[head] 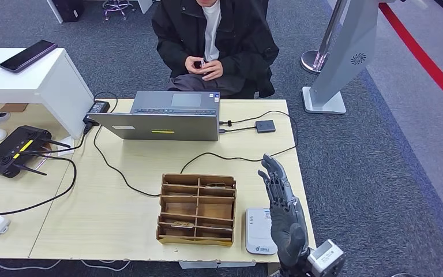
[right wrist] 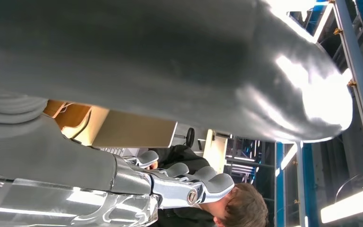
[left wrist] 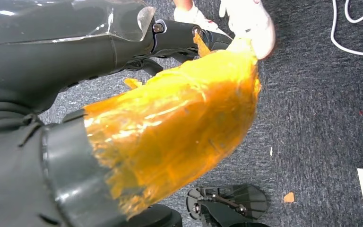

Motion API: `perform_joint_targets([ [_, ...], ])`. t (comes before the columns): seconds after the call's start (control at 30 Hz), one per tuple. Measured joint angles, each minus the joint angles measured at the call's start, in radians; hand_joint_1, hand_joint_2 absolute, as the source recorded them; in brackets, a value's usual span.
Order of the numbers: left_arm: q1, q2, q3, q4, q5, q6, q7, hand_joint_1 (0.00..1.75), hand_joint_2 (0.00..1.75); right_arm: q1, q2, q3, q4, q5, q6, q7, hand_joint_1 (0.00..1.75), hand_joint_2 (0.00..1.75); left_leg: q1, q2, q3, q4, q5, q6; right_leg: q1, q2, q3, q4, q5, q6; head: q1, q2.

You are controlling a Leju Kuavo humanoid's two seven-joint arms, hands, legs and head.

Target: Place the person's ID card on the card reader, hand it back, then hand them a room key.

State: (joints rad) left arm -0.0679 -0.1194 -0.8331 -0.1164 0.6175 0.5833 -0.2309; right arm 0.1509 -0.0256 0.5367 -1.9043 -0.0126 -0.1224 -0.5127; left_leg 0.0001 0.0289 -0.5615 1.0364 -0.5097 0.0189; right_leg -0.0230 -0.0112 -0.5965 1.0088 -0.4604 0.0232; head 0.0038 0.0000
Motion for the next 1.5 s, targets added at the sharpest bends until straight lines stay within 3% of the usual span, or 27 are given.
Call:
perform_joint_targets([
  [0.7,0.000,-0.004,-0.009,0.000,-0.016,-0.004,0.011,0.00,0.00,0.007,0.000,0.000,0.000,0.025,-0.008,0.009,0.00,0.00,0.000,0.000,0.000,0.000,0.000,0.000,0.000,0.000,0.000,0.000,0.000,0.000,0.000,0.000],
  [1.07,-0.001,-0.004,-0.019,0.000,-0.010,-0.003,0.015,0.00,0.00,-0.006,-0.027,0.039,0.033,0.240,-0.025,0.053,0.00,0.00,0.000,0.000,0.000,0.000,0.000,0.000,0.000,0.000,0.000,0.000,0.000,0.000,0.000,0.000],
  [1.5,0.000,-0.006,-0.019,0.000,0.016,0.002,0.004,0.00,0.00,-0.155,-0.039,0.167,0.154,0.530,-0.069,0.191,0.00,0.00,0.000,0.000,0.000,0.000,0.000,0.000,0.000,0.000,0.000,0.000,0.000,0.000,0.000,0.000],
])
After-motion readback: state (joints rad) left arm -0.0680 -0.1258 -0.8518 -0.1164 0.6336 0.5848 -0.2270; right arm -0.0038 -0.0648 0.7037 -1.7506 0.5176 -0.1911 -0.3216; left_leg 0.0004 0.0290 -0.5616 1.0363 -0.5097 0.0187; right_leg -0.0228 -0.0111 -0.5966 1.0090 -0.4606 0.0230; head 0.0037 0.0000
